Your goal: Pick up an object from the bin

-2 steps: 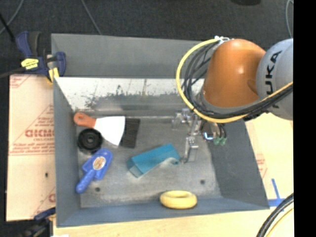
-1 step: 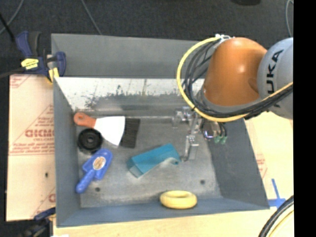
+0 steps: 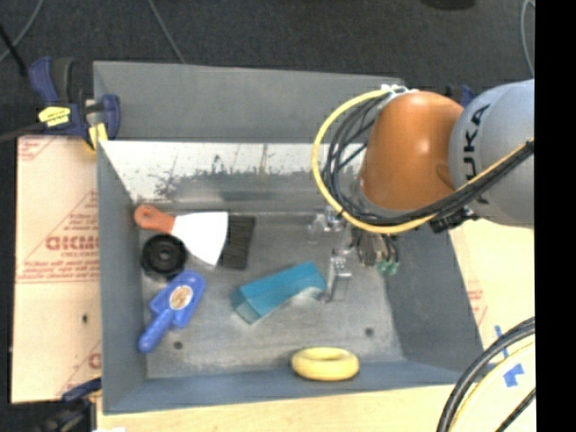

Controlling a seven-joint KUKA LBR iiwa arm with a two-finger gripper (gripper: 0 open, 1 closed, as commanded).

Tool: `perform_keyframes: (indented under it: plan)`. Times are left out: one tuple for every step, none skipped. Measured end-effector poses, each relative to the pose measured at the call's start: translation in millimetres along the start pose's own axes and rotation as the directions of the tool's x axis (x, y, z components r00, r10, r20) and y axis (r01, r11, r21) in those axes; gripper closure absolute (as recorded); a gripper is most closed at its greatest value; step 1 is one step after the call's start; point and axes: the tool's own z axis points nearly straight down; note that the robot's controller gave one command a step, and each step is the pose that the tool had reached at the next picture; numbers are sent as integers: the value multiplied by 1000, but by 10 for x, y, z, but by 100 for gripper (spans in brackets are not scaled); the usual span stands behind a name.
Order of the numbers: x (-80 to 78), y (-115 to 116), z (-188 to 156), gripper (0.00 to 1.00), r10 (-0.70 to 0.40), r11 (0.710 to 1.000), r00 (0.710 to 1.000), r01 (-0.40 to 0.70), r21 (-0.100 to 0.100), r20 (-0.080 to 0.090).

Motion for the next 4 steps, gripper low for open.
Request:
perform_keyframes:
  plan:
    - [-85, 11, 693, 0, -43, 999, 999, 43, 1, -2]
    - [-127, -11, 978, 0, 43, 999, 999, -43, 0, -4]
    - [-412, 65, 1196, 100, -182, 983, 983, 182, 2, -3]
    - [-412, 65, 1196, 100, -181, 983, 983, 181, 2, -3]
